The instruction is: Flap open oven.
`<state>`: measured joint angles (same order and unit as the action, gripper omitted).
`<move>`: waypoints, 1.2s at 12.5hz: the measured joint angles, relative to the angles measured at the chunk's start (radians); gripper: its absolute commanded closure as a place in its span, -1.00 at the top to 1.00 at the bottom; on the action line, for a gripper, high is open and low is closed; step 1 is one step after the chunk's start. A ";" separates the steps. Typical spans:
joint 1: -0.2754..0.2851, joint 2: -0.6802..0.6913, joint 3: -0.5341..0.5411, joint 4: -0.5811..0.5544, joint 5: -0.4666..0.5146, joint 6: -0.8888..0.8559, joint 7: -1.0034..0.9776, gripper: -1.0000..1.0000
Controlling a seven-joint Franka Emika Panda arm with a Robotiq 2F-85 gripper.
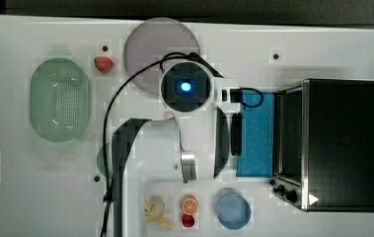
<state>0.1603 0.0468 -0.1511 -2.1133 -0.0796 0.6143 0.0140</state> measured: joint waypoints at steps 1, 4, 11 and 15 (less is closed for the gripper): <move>0.001 -0.047 -0.006 0.004 0.024 -0.059 0.000 -0.65; -0.001 -0.159 -0.022 0.053 0.036 -0.269 0.031 -0.65; -0.006 -0.315 -0.023 0.194 0.030 -0.533 0.085 -0.65; -0.009 -0.295 -0.033 0.190 0.034 -0.535 0.091 -0.65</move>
<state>0.1517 -0.2487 -0.1844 -1.9229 -0.0451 0.0792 0.1048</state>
